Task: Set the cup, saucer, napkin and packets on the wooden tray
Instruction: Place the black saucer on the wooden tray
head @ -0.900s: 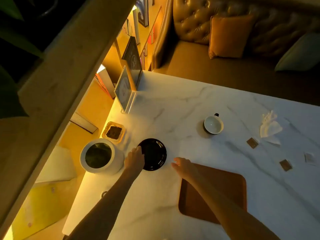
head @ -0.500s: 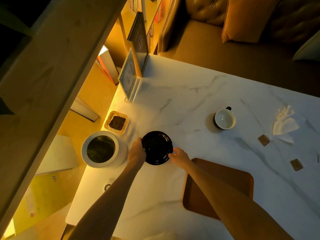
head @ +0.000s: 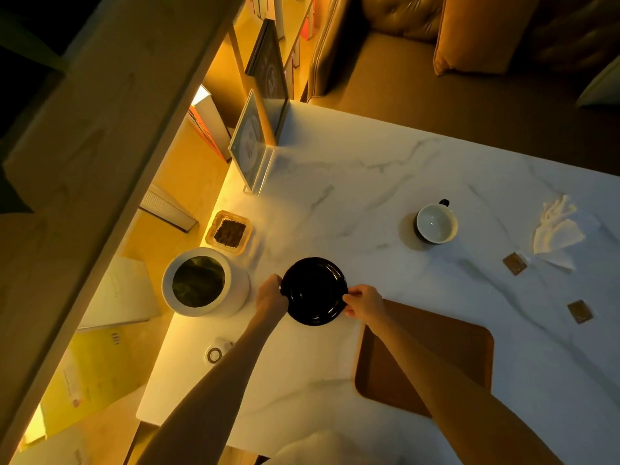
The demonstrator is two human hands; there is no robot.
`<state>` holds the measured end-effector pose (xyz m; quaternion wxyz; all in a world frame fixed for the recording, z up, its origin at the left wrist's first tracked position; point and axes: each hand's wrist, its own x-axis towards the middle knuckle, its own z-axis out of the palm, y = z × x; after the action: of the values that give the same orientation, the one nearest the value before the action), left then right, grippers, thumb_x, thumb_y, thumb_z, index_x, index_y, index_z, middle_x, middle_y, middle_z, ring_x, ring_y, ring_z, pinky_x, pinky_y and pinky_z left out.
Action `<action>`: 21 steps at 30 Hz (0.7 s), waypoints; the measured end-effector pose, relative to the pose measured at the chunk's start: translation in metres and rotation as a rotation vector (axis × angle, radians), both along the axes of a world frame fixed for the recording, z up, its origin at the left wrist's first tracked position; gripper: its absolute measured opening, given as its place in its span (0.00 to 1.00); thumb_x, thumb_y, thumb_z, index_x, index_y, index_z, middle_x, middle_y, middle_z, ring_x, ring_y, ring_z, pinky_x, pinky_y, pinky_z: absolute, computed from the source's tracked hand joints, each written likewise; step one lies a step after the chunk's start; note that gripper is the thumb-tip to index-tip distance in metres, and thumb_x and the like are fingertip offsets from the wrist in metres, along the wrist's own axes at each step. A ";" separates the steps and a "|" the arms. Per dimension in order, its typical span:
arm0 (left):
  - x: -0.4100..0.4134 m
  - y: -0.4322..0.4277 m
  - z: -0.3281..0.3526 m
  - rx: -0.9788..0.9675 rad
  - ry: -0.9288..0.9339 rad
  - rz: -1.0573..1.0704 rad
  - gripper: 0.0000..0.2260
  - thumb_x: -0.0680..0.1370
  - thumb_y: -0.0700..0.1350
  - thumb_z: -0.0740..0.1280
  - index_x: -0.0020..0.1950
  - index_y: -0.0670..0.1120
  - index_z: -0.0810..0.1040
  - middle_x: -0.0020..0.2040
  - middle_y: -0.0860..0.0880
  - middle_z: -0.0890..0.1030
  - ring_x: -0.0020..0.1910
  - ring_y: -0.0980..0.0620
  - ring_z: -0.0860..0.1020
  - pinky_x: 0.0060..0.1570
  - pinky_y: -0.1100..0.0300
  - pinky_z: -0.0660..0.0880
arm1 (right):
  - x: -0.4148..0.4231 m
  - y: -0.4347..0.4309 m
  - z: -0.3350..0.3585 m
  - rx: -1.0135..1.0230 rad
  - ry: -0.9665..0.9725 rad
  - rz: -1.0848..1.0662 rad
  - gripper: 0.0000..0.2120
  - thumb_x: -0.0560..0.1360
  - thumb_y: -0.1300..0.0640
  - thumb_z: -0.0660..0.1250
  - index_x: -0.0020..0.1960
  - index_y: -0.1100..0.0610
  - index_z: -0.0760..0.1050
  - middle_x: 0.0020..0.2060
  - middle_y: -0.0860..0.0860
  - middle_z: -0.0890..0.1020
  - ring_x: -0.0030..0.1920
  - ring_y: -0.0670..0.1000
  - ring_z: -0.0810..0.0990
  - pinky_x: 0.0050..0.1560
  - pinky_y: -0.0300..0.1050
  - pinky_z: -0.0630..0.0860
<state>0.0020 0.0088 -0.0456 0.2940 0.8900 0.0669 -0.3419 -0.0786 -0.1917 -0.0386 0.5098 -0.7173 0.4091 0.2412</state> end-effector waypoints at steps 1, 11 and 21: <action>-0.008 -0.006 0.002 -0.010 -0.002 -0.010 0.08 0.74 0.34 0.66 0.51 0.43 0.73 0.47 0.40 0.80 0.46 0.43 0.78 0.40 0.54 0.74 | -0.011 -0.005 0.001 -0.007 -0.006 -0.003 0.11 0.76 0.63 0.66 0.58 0.66 0.75 0.47 0.63 0.83 0.44 0.59 0.84 0.49 0.52 0.83; -0.100 -0.104 0.016 -0.071 0.109 -0.248 0.10 0.73 0.34 0.66 0.53 0.40 0.75 0.46 0.41 0.83 0.45 0.43 0.81 0.41 0.52 0.79 | -0.158 -0.078 0.008 -0.076 0.079 -0.251 0.10 0.77 0.62 0.65 0.58 0.63 0.75 0.37 0.52 0.80 0.38 0.52 0.82 0.48 0.52 0.83; -0.143 -0.146 0.007 -0.010 0.214 -0.244 0.12 0.71 0.33 0.69 0.52 0.41 0.75 0.46 0.41 0.82 0.44 0.42 0.82 0.45 0.45 0.81 | -0.209 -0.124 0.002 -0.058 0.064 -0.232 0.10 0.77 0.61 0.66 0.58 0.63 0.76 0.42 0.57 0.83 0.40 0.54 0.84 0.35 0.41 0.80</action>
<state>-0.1414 -0.1375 -0.0385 0.2460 0.8485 -0.0123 -0.4684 -0.2873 -0.3154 -0.0370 0.4998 -0.6716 0.5123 0.1916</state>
